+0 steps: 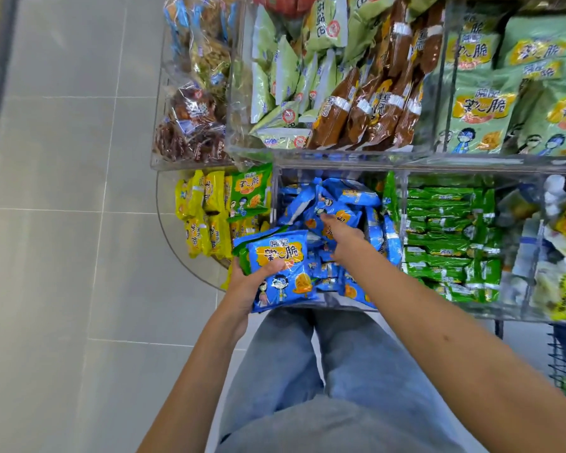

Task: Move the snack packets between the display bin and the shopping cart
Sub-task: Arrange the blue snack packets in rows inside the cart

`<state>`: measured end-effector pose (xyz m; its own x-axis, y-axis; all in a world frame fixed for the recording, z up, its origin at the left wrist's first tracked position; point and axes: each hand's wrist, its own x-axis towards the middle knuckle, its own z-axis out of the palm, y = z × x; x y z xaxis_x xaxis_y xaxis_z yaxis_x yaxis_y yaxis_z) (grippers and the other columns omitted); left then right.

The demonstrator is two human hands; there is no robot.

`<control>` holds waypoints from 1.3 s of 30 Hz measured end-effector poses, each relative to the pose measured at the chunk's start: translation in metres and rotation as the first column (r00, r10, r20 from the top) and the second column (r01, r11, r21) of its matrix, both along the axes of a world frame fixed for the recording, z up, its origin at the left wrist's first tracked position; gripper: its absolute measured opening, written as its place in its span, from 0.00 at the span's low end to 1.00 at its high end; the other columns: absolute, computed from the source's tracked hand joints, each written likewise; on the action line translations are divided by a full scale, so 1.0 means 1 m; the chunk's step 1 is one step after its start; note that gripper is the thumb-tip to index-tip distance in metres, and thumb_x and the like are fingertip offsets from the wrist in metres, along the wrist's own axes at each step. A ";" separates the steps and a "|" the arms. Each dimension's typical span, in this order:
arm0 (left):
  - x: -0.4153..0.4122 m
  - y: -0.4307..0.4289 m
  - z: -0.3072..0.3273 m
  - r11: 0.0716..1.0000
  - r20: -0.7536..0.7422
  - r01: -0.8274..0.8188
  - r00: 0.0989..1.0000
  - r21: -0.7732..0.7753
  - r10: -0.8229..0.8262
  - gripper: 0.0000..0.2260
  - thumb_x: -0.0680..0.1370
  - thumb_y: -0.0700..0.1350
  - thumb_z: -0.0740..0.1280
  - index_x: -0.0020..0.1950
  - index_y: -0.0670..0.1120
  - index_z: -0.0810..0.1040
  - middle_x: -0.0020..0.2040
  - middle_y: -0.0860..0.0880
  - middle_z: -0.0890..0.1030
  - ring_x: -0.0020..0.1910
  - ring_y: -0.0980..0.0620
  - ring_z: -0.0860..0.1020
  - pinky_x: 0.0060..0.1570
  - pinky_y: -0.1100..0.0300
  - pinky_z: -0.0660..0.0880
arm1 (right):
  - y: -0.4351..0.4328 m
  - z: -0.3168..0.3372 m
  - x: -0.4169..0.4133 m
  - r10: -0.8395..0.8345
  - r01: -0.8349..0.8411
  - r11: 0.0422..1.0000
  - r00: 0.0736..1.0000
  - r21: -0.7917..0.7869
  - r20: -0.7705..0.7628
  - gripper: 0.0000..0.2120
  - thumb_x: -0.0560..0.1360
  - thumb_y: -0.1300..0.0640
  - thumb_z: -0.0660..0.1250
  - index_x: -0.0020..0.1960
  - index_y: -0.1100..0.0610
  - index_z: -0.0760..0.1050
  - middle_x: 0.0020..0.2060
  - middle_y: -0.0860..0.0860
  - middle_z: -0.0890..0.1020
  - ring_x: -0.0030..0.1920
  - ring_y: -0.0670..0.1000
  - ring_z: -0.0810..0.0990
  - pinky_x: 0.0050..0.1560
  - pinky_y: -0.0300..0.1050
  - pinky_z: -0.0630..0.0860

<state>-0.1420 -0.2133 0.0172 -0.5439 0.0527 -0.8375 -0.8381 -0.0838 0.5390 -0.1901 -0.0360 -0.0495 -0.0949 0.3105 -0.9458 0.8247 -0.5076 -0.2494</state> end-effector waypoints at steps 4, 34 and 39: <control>0.001 0.000 -0.001 0.999 -0.016 -0.035 0.999 0.001 0.035 0.33 0.64 0.43 0.73 0.68 0.46 0.68 0.56 0.43 0.82 0.48 0.44 0.83 0.43 0.52 0.82 | 0.002 -0.010 -0.001 0.019 -0.019 0.999 1.000 0.038 0.024 0.48 0.67 0.47 0.76 0.75 0.62 0.52 0.71 0.59 0.64 0.67 0.63 0.68 0.64 0.58 0.68; 0.015 -0.048 0.041 0.679 -0.123 0.732 0.679 0.047 -0.724 0.34 0.63 0.45 0.73 0.68 0.45 0.70 0.57 0.43 0.82 0.49 0.44 0.82 0.41 0.53 0.82 | -0.078 0.092 0.290 -0.648 0.715 0.683 0.502 -0.147 -0.573 0.06 0.77 0.57 0.61 0.46 0.57 0.76 0.34 0.51 0.85 0.31 0.49 0.83 0.31 0.41 0.78; 0.050 0.031 0.040 0.460 -0.154 0.884 0.468 0.084 -0.870 0.34 0.63 0.44 0.73 0.68 0.44 0.69 0.54 0.42 0.82 0.41 0.48 0.84 0.36 0.53 0.82 | -0.091 0.090 0.371 -0.781 0.887 0.439 0.299 -0.141 -0.549 0.07 0.77 0.56 0.60 0.48 0.56 0.76 0.35 0.50 0.85 0.32 0.48 0.83 0.29 0.38 0.78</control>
